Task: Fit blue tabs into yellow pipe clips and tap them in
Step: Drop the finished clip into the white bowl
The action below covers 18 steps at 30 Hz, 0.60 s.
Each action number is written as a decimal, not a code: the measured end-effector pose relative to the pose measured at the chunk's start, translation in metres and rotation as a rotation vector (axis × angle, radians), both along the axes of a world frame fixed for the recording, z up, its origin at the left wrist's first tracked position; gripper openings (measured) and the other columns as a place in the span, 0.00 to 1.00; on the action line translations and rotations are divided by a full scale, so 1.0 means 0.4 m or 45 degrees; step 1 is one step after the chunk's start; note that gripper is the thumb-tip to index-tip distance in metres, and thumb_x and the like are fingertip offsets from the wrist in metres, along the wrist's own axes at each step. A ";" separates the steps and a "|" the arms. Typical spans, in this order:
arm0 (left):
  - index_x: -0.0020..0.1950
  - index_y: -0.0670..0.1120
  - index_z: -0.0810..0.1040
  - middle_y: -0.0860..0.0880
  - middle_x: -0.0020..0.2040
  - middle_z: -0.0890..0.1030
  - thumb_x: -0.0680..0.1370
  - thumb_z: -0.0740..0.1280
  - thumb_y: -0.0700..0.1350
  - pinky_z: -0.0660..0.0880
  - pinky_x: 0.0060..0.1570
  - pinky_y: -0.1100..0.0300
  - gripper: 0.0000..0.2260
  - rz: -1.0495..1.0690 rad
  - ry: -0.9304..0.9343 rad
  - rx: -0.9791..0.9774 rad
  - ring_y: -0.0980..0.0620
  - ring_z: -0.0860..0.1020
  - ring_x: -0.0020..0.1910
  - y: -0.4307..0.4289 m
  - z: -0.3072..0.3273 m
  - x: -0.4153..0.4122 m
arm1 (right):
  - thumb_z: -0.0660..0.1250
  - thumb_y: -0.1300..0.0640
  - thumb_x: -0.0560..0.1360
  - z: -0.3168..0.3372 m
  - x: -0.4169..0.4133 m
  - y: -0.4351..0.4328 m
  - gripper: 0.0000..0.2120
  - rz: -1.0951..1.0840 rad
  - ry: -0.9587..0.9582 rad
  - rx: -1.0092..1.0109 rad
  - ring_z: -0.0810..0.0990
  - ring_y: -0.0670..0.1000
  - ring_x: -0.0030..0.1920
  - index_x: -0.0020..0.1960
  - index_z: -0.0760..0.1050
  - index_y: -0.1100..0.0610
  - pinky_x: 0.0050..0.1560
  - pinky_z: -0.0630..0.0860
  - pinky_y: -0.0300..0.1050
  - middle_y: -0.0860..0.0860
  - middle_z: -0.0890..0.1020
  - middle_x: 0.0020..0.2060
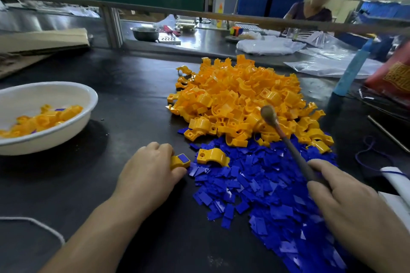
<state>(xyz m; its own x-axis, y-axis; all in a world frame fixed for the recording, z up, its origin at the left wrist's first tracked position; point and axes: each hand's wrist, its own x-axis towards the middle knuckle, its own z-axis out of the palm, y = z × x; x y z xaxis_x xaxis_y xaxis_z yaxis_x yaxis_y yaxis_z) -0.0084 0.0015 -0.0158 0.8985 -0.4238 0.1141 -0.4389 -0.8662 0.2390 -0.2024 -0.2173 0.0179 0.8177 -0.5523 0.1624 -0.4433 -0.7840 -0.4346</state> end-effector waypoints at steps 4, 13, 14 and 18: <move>0.60 0.55 0.74 0.55 0.54 0.75 0.74 0.67 0.63 0.68 0.44 0.59 0.19 0.006 0.003 -0.085 0.53 0.73 0.54 0.015 -0.012 0.006 | 0.58 0.45 0.74 0.055 -0.001 0.079 0.14 0.175 -0.155 0.299 0.78 0.43 0.26 0.51 0.64 0.25 0.26 0.73 0.35 0.42 0.80 0.30; 0.56 0.56 0.75 0.56 0.52 0.76 0.72 0.69 0.63 0.70 0.46 0.58 0.18 0.008 -0.003 -0.189 0.54 0.72 0.52 0.019 -0.021 0.008 | 0.58 0.44 0.78 0.020 0.057 0.165 0.22 0.444 0.007 0.267 0.73 0.29 0.42 0.64 0.54 0.25 0.42 0.70 0.27 0.31 0.76 0.39; 0.56 0.56 0.75 0.56 0.52 0.76 0.72 0.69 0.63 0.71 0.47 0.58 0.18 0.006 0.005 -0.192 0.54 0.73 0.52 0.019 -0.021 0.009 | 0.59 0.44 0.77 0.013 0.057 0.168 0.23 0.459 -0.041 0.224 0.74 0.29 0.44 0.65 0.54 0.25 0.43 0.70 0.26 0.27 0.75 0.40; 0.54 0.56 0.75 0.56 0.48 0.74 0.72 0.70 0.62 0.69 0.44 0.58 0.16 0.007 0.026 -0.184 0.54 0.71 0.49 0.018 -0.019 0.012 | 0.55 0.45 0.80 0.007 0.067 0.183 0.21 0.542 0.124 0.087 0.74 0.40 0.58 0.70 0.53 0.33 0.55 0.70 0.31 0.38 0.75 0.58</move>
<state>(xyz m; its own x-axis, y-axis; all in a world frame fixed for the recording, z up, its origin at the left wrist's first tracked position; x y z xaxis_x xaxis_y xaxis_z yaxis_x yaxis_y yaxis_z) -0.0034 0.0087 -0.0233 0.9035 -0.3994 0.1556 -0.4282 -0.8244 0.3702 -0.1756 -0.1442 0.0207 0.9844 -0.1695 0.0480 -0.1283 -0.8765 -0.4640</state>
